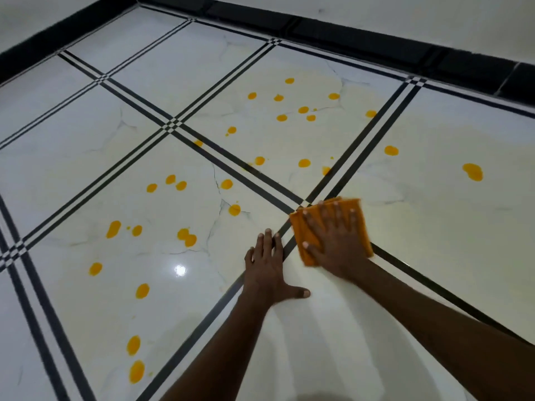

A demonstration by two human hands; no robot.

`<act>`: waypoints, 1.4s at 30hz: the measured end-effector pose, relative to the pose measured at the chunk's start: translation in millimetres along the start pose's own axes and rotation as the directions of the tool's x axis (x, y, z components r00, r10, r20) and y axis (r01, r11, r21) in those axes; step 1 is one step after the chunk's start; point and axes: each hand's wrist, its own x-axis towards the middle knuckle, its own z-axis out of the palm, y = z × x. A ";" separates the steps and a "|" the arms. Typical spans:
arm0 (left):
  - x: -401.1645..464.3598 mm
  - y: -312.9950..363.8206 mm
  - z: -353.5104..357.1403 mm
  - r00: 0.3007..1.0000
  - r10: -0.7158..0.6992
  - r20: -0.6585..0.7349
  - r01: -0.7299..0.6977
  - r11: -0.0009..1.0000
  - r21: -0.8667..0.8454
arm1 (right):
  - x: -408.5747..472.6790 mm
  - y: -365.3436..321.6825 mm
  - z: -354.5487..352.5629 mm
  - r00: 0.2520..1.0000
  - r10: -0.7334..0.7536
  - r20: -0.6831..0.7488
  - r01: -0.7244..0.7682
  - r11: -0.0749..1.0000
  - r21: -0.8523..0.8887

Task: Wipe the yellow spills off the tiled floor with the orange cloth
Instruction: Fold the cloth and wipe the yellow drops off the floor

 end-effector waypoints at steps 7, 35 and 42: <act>4.6 -4.1 3.4 1.000 -0.004 -0.011 0.004 0.999 0.036 | 70.7 77.2 -10.8 0.983 0.176 -0.048 -0.178 0.983 -0.039; 52.8 187.6 -15.2 0.967 0.115 0.228 -0.169 0.958 0.232 | -114.1 257.6 -25.3 0.810 0.578 -0.099 -0.568 0.815 0.114; 97.9 206.0 -61.2 0.945 0.203 0.255 -0.268 0.930 0.251 | -95.6 287.7 -36.2 0.770 0.638 0.011 -0.635 0.763 0.125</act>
